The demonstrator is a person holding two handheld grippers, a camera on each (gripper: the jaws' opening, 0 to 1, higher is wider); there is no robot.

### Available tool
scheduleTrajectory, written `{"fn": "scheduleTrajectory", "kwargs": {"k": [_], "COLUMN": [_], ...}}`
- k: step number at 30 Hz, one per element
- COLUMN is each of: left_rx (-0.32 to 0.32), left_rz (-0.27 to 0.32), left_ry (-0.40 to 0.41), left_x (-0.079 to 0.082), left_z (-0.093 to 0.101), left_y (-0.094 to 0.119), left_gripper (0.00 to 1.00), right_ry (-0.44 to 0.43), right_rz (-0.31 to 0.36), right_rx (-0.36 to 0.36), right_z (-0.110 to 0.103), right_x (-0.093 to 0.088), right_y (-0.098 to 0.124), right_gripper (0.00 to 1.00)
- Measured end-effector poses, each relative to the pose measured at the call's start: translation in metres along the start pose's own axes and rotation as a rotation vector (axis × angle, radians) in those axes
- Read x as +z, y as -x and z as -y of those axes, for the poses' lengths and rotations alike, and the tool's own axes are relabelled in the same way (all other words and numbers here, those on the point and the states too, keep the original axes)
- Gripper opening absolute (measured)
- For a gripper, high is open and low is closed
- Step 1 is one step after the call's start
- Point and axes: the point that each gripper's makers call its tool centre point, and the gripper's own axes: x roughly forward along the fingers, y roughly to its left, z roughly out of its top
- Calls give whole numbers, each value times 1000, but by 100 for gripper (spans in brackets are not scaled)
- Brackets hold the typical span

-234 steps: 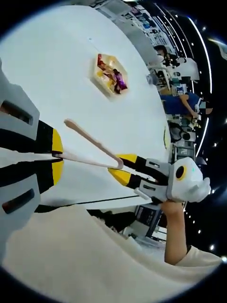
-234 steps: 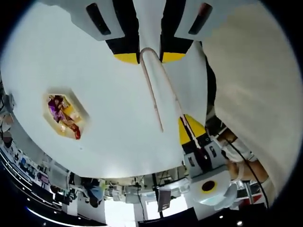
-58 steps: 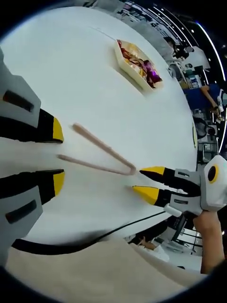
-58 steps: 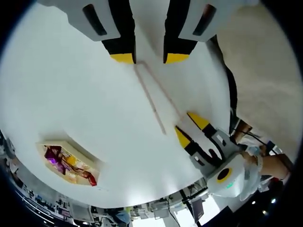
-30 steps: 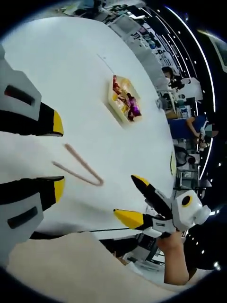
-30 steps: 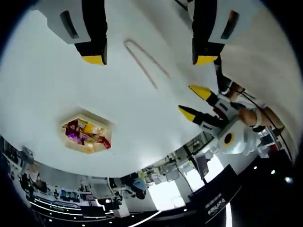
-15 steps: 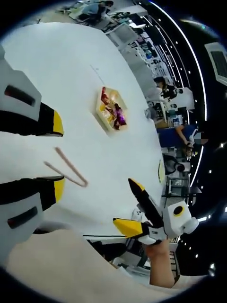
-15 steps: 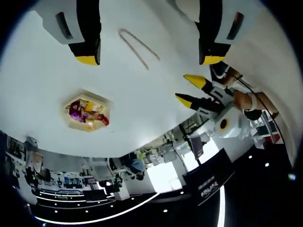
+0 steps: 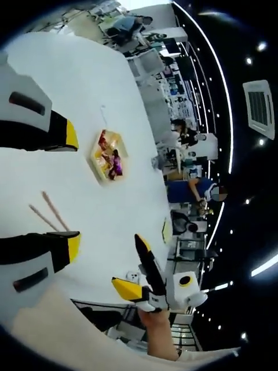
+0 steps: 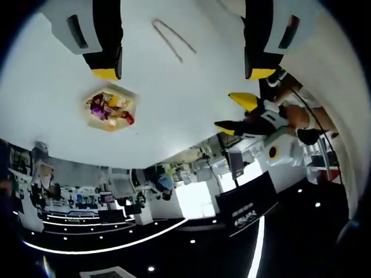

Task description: Place the target food into the container with the food tongs after gripping and lifting it, then release it inside without dropping or visibly crushing the food.

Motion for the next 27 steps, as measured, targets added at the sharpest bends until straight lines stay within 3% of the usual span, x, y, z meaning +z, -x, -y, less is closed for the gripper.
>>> {"fn": "scheduleTrajectory", "kwargs": {"k": [3,7,15,22,27], "left_rx": [14,44,104,135,149], "left_rz": [31,109,210,284,314], "left_ry": [4,26,13,24,24], "left_x": [12,32,50,60,66], "left_z": [-1,-8,-22,-30,-35], "left_y": [5,13,25,33,39], "left_gripper": [59,70,85,99,99], "right_ry": [22,33,49,29,33], "right_rz": [40,85,209,202,265], "right_rx": [-30,-60,-167,-209,-244], "right_z": [4,9,26,40,44], "right_x": [11,24,51,38,51], "right_y": [4,11,32,42,53], "right_gripper": [91,92,97,98,99]}}
